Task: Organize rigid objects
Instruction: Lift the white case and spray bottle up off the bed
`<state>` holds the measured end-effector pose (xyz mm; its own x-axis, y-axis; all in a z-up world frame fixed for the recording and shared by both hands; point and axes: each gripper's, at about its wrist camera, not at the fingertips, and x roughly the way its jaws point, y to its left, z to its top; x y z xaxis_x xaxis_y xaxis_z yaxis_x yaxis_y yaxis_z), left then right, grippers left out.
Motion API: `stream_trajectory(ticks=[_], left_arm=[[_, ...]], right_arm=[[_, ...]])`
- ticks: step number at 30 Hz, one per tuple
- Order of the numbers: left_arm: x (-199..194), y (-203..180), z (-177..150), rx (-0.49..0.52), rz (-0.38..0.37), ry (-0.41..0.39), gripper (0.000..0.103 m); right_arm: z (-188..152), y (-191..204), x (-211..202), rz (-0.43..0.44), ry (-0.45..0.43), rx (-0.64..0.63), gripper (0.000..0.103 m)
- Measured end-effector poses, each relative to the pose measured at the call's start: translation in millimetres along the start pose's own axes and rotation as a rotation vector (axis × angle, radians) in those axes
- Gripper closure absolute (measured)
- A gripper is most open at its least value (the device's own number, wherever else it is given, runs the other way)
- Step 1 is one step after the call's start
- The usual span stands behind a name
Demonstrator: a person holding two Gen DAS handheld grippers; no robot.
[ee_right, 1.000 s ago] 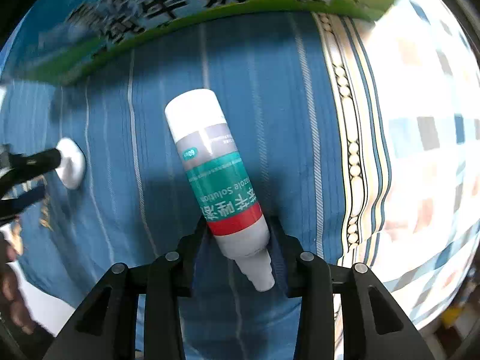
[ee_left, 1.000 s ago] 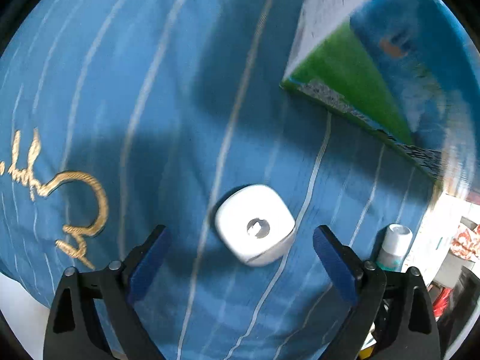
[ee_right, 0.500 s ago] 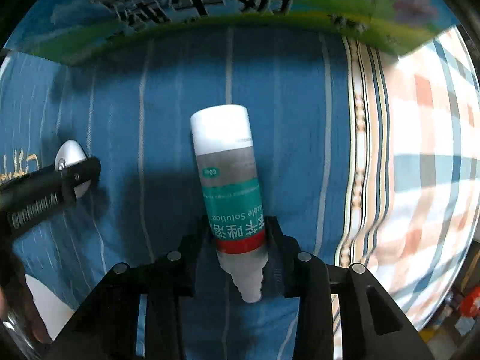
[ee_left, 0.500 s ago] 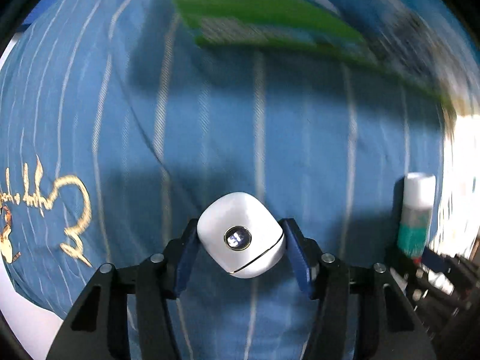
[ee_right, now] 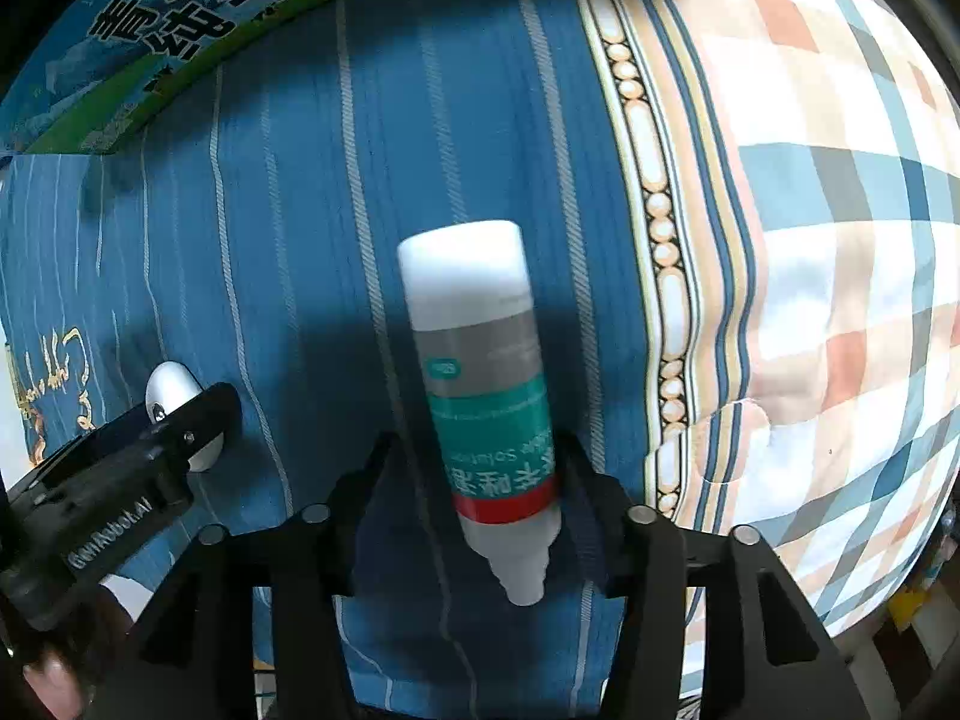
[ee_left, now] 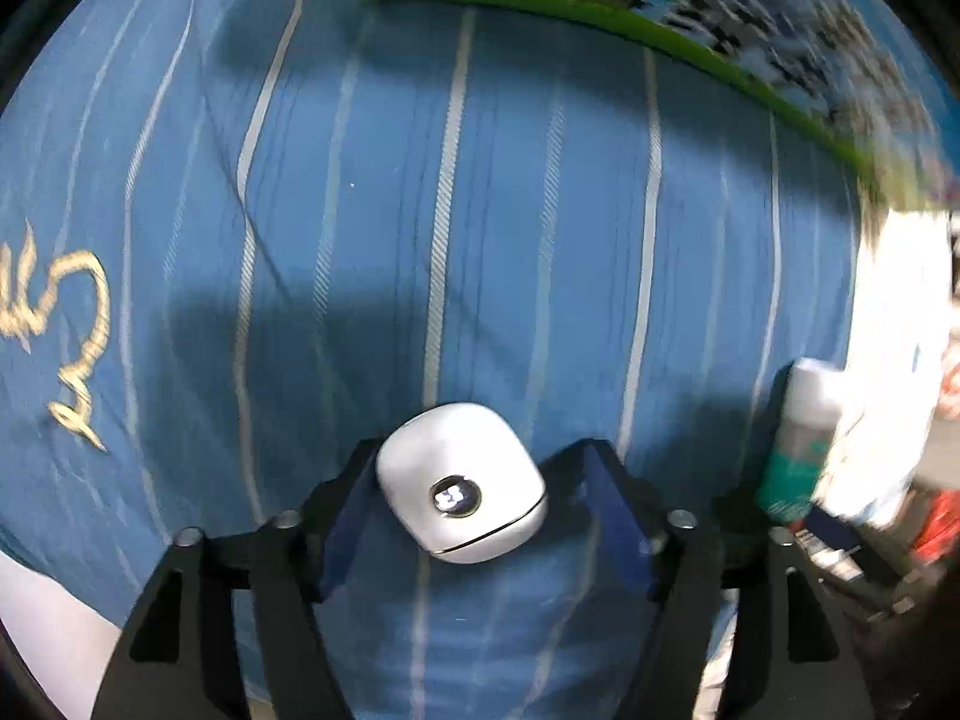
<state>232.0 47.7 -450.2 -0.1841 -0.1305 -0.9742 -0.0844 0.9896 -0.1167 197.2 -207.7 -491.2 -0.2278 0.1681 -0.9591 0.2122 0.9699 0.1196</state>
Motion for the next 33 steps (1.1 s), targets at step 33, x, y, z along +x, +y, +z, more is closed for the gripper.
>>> stream_trajectory(ticks=[33], left_arm=[[34.7, -69.5, -38.6, 0.158, 0.162, -0.049, 0.059]], right_arm=[[-36.6, -5.9, 21.7, -0.113, 0.047, -0.183, 0.067]])
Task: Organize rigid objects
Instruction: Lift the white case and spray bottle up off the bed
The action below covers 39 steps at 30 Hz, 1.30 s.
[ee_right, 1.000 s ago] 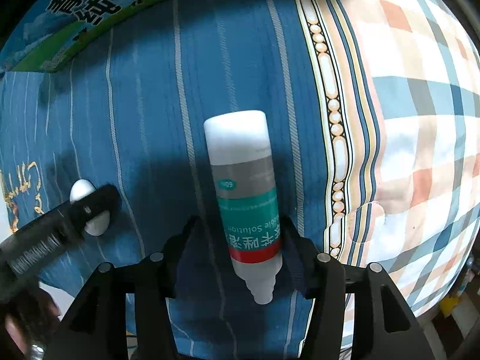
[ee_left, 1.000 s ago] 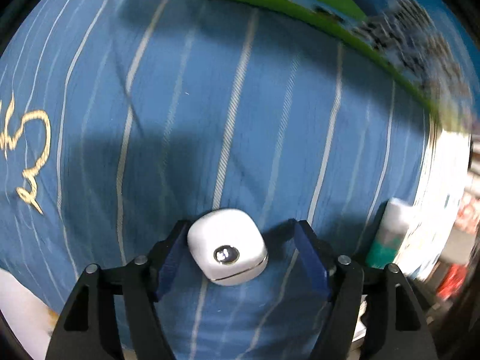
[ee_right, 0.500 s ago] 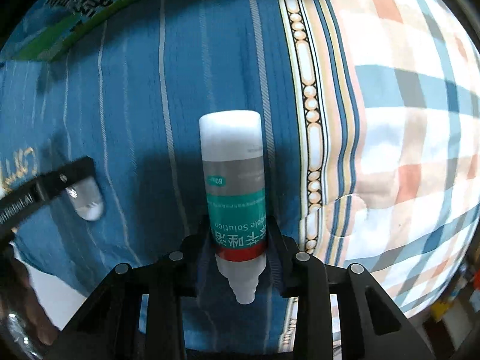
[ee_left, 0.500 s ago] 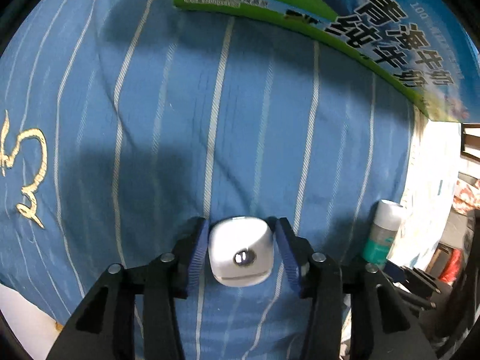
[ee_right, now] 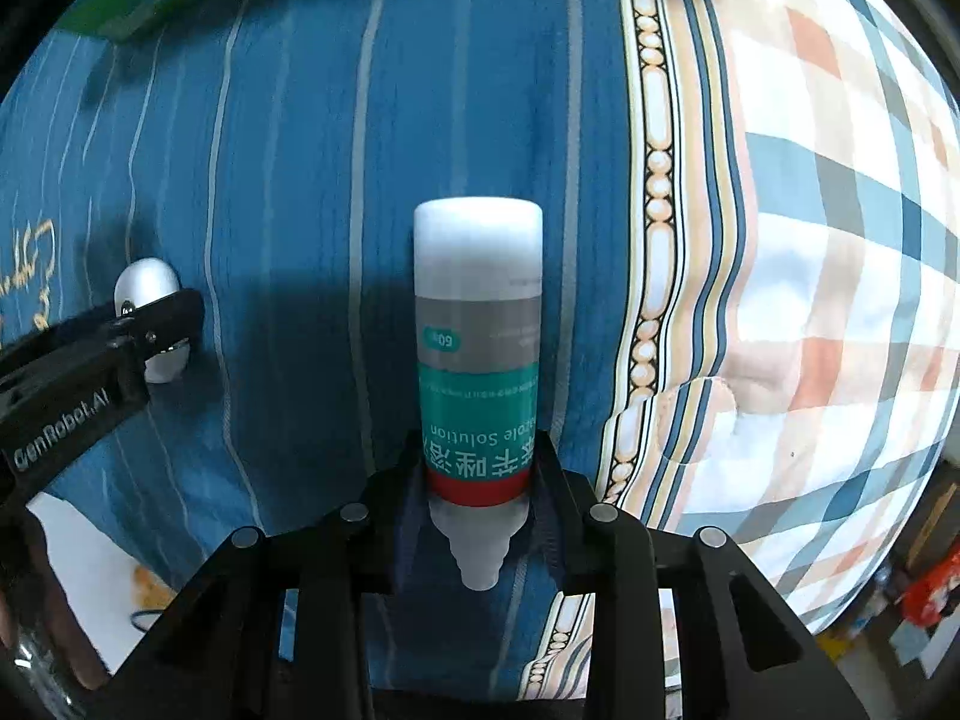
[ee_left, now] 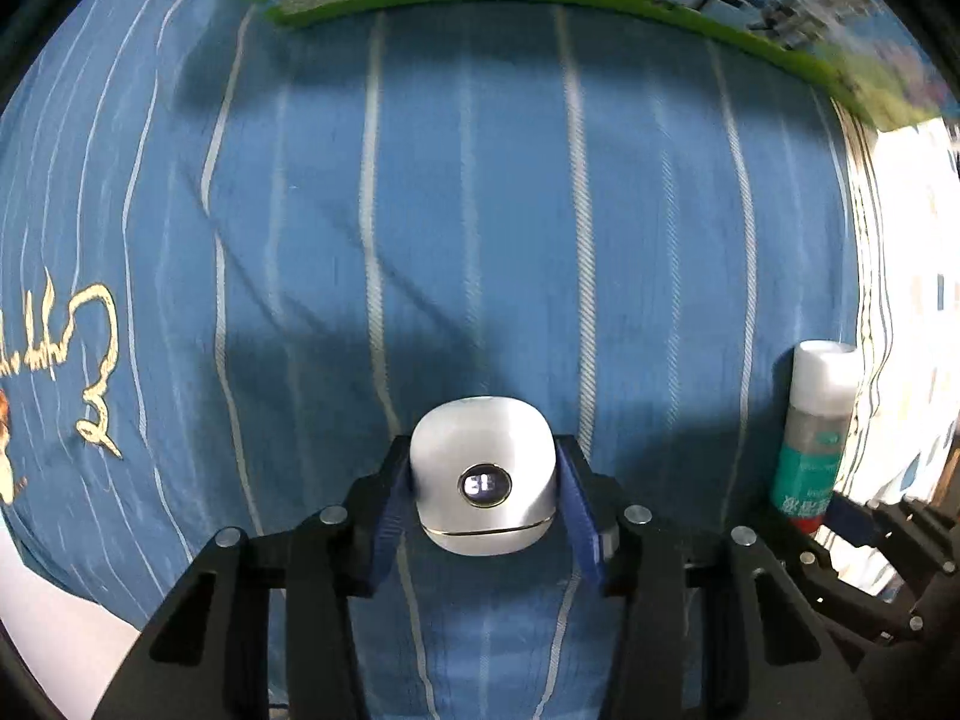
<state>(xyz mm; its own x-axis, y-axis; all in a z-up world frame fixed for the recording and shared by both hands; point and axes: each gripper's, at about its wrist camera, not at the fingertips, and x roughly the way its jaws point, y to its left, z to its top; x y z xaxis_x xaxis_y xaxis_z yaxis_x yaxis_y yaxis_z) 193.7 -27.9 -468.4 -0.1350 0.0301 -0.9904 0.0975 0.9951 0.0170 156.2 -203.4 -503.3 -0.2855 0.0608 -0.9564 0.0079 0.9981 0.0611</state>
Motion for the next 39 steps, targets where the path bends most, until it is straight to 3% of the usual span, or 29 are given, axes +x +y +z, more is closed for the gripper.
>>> stream_trajectory(ticks=[4, 17, 19, 21, 22, 23, 24, 26, 29, 32, 35, 36, 38, 39], left_arm=[[4.5, -12.6, 0.7, -0.014, -0.003, -0.007, 0.059], [-12.8, 13.7, -13.1, -0.024, -0.014, -0.012, 0.059], [-18.4, 21.0, -15.8, -0.038, -0.056, 0.002, 0.057], [-16.0, 43.3, -15.6, -0.114, -0.19, 0.051, 0.042], [-13.8, 52.6, -16.3, -0.159, -0.255, 0.073, 0.04], [-10.9, 63.8, -17.8, -0.216, -0.317, 0.095, 0.037], [-8.6, 70.7, -18.3, -0.248, -0.342, 0.108, 0.036], [-6.8, 77.1, -18.3, -0.277, -0.366, 0.113, 0.036], [-6.3, 68.4, -14.6, -0.241, -0.309, 0.132, 0.036], [-7.6, 46.1, -12.9, -0.151, -0.174, 0.114, 0.036], [-9.4, 35.8, -14.4, -0.128, -0.104, 0.072, 0.037], [-11.0, 33.8, -15.5, -0.117, -0.079, 0.054, 0.045], [-13.9, 32.7, -18.7, -0.1, -0.054, 0.03, 0.059], [-15.4, 33.9, -22.3, -0.096, -0.058, 0.027, 0.06]], right_arm=[[-1.4, 5.1, 1.9, -0.017, 0.004, 0.007, 0.066], [0.3, 50.4, 9.7, -0.088, -0.011, -0.022, 0.066], [-3.7, 54.6, 5.1, -0.078, -0.004, -0.021, 0.066], [-3.5, 48.5, 8.7, -0.033, 0.014, -0.012, 0.065], [-2.7, 40.6, 13.8, -0.001, 0.03, 0.003, 0.064], [-3.7, 36.5, 15.3, 0.04, 0.052, 0.022, 0.058], [-5.3, 30.7, 15.8, 0.088, 0.064, 0.048, 0.046], [-8.9, 23.5, 16.8, 0.112, 0.059, 0.077, 0.037], [-12.6, 22.2, 19.6, 0.115, 0.048, 0.089, 0.036], [-15.9, 27.2, 16.8, 0.105, 0.031, 0.097, 0.038], [-18.5, 35.4, 12.6, 0.039, 0.004, 0.066, 0.057], [-19.3, 39.2, 10.9, 0.036, -0.001, 0.054, 0.067], [-21.2, 41.1, 10.3, 0.018, 0.005, 0.03, 0.067], [-23.8, 41.5, 11.4, 0.02, 0.014, 0.025, 0.067]])
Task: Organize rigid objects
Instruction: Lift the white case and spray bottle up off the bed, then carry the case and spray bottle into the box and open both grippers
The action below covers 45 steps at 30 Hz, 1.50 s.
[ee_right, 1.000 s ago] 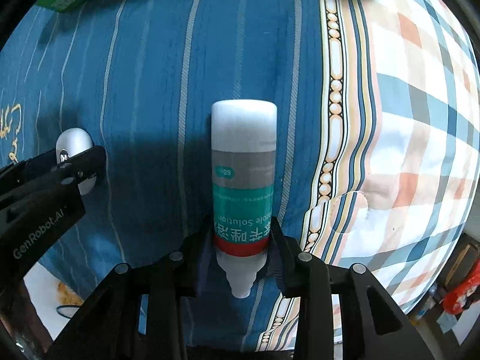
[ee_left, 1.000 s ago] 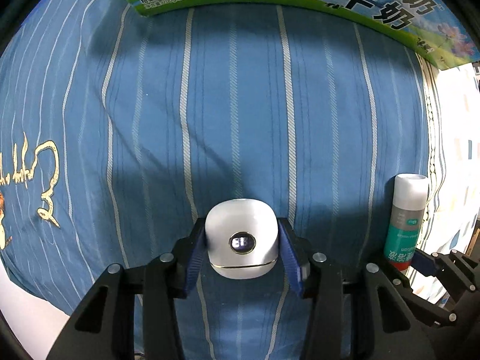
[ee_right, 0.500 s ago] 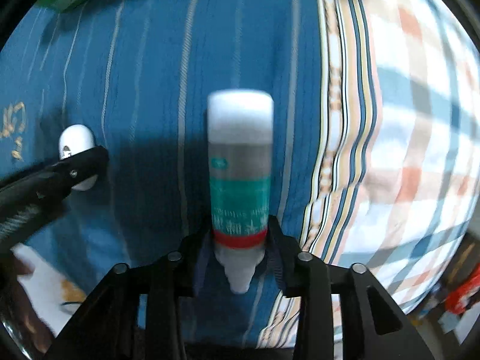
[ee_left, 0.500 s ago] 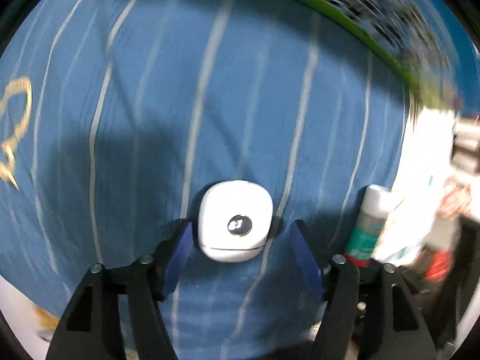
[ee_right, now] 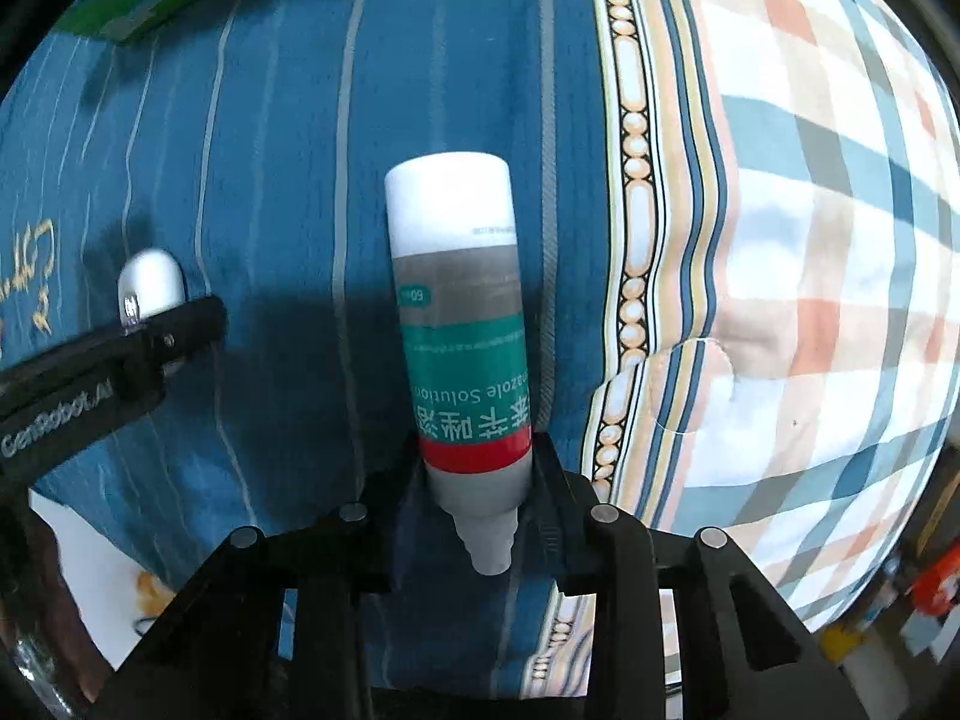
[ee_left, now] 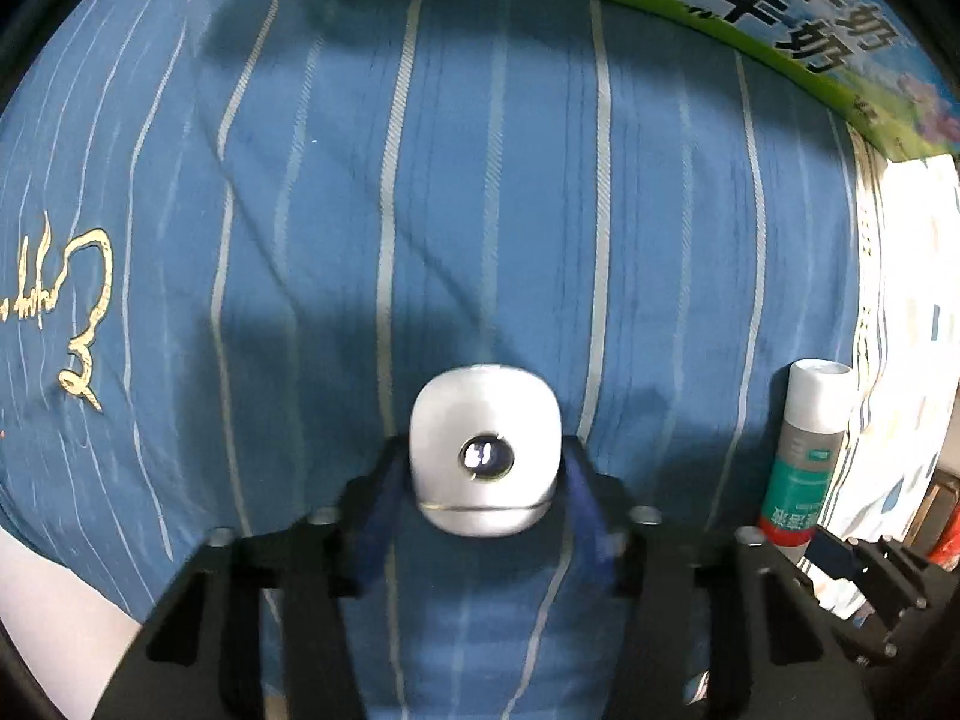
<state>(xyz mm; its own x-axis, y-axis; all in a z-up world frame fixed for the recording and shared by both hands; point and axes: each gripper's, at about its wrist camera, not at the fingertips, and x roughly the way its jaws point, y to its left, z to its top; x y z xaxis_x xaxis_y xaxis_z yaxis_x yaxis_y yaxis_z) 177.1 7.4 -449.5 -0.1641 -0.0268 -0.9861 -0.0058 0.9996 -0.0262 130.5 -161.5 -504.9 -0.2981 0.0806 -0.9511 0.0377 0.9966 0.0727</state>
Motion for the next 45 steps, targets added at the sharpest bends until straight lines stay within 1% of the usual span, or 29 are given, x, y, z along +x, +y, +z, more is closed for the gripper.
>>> stream_trajectory(ticks=[2, 4, 8, 9, 10, 14, 17, 20, 23, 26, 33, 37, 41, 43, 44, 45], left_arm=[[1.1, 5.8, -6.5, 0.003, -0.007, 0.015, 0.06], [2.5, 11.0, -12.1, 0.009, 0.003, 0.011, 0.06], [5.2, 10.9, -9.9, 0.016, 0.011, 0.011, 0.056], [6.4, 8.5, -8.6, 0.02, 0.02, 0.016, 0.056], [9.3, 2.4, -7.1, 0.018, 0.024, 0.016, 0.056], [14.7, -0.8, -2.4, 0.006, 0.022, 0.002, 0.056], [13.8, -1.3, -12.3, 0.0, 0.021, -0.019, 0.06], [9.9, -3.0, -20.5, 0.0, 0.011, -0.019, 0.06], [5.0, -6.1, -31.9, 0.003, -0.013, -0.02, 0.06], [-4.3, -12.8, -42.5, 0.02, -0.028, -0.038, 0.06], [-37.7, -23.3, -59.8, 0.05, -0.064, -0.085, 0.06], [-66.0, -23.5, -62.2, 0.051, -0.107, -0.126, 0.06], [-105.2, -22.4, -58.3, 0.056, -0.154, -0.187, 0.06], [-128.2, -23.1, -53.5, 0.063, -0.182, -0.223, 0.06], [-141.1, -24.2, -48.7, 0.065, -0.196, -0.241, 0.06], [-150.9, -24.2, -45.0, 0.068, -0.21, -0.255, 0.06]], right_arm=[[-5.6, 0.4, 2.1, -0.002, 0.014, -0.01, 0.067], [-8.6, 0.8, 2.7, -0.004, 0.022, -0.016, 0.067], [-4.0, 0.2, -0.6, 0.016, 0.001, 0.015, 0.063], [2.9, 0.5, -3.7, 0.006, -0.01, 0.008, 0.063], [5.4, 3.6, -4.7, -0.012, -0.016, -0.002, 0.063], [11.3, 17.8, -5.8, -0.076, -0.023, -0.004, 0.063], [12.3, 27.8, -7.4, -0.11, -0.034, -0.034, 0.065], [6.8, 41.4, -11.4, -0.117, -0.055, -0.055, 0.068], [-6.1, 41.9, -16.4, -0.085, -0.073, -0.045, 0.068], [-14.3, 42.9, -25.7, -0.049, -0.089, -0.044, 0.068], [-41.6, 42.9, -64.8, 0.028, -0.151, -0.061, 0.068], [-53.9, 23.6, -93.4, 0.081, -0.192, -0.048, 0.068], [-62.4, 7.2, -130.7, 0.135, -0.245, -0.037, 0.069], [-59.5, -4.2, -145.2, 0.169, -0.269, -0.026, 0.069], [-51.0, -11.7, -148.2, 0.184, -0.277, -0.023, 0.069], [-51.4, -14.8, -160.5, 0.208, -0.295, -0.01, 0.069]])
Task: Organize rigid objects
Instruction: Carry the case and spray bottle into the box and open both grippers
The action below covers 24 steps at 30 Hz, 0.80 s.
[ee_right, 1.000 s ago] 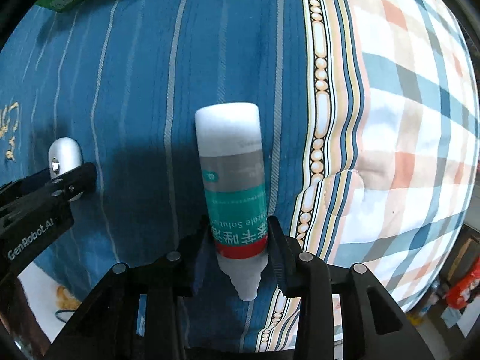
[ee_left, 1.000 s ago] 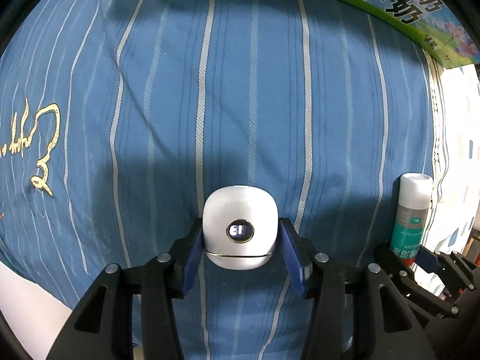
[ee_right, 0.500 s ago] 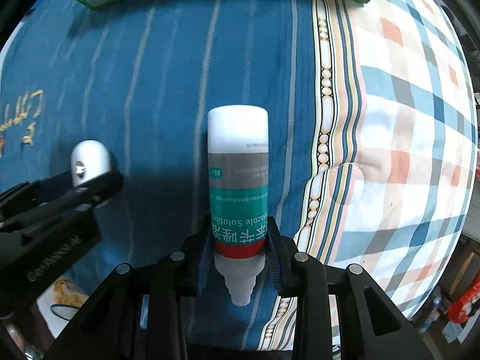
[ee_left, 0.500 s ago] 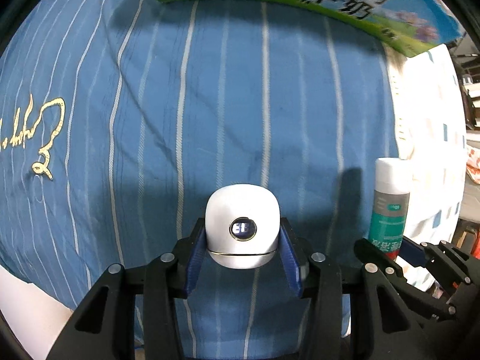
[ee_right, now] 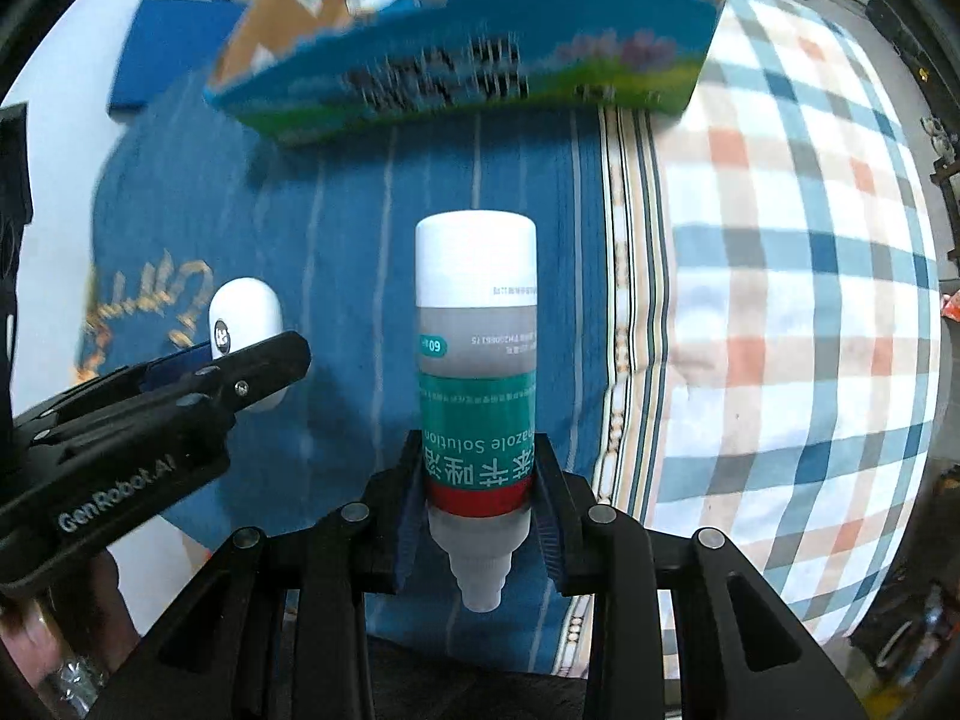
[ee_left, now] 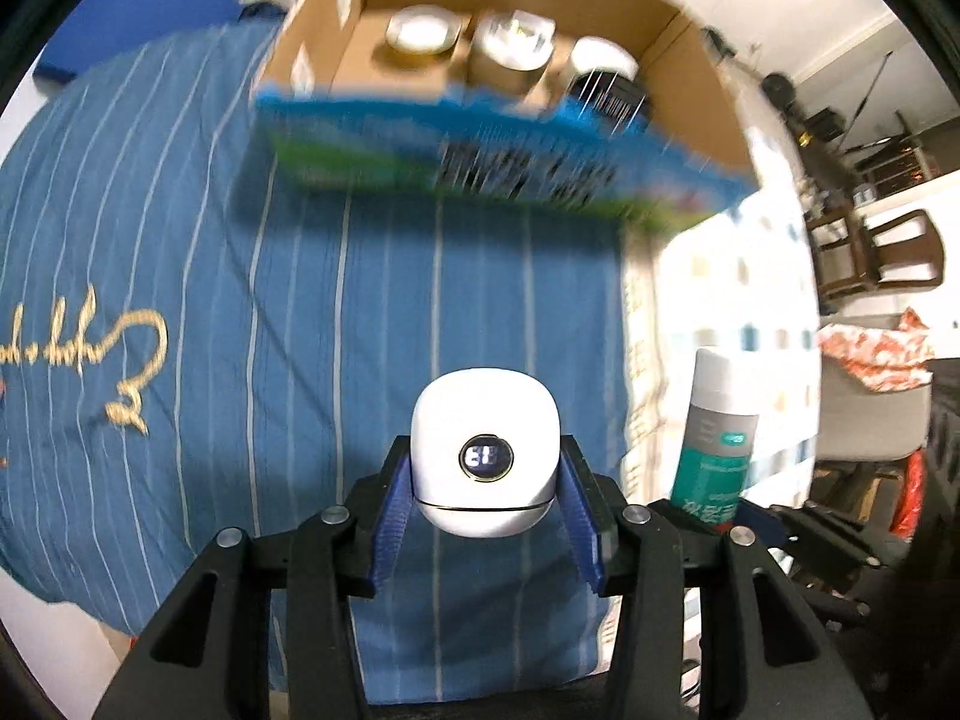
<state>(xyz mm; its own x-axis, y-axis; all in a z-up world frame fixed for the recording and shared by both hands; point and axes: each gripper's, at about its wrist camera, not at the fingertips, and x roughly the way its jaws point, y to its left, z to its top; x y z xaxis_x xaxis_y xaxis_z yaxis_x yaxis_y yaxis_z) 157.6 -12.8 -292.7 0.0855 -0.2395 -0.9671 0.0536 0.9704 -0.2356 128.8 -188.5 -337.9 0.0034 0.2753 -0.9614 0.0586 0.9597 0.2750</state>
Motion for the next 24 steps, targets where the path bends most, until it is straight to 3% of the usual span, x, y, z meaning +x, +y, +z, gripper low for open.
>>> stream_trajectory(ticks=[5, 11, 17, 24], left_arm=[[-33.2, -4.7, 46.6, 0.016, -0.04, -0.073, 0.06], [-52.7, 0.1, 113.6, 0.019, -0.037, -0.14, 0.06], [-35.1, 9.5, 168.9, 0.025, 0.008, -0.133, 0.06], [31.8, 24.8, 209.9, 0.002, 0.034, -0.009, 0.06]], right_arm=[[33.0, 2.3, -45.5, 0.077, -0.092, 0.021, 0.069], [108.3, 17.8, -80.1, 0.106, -0.214, 0.013, 0.069], [184.5, 15.2, -75.1, -0.034, -0.25, 0.006, 0.069], [262.4, -13.0, -13.2, -0.218, -0.117, 0.059, 0.069]])
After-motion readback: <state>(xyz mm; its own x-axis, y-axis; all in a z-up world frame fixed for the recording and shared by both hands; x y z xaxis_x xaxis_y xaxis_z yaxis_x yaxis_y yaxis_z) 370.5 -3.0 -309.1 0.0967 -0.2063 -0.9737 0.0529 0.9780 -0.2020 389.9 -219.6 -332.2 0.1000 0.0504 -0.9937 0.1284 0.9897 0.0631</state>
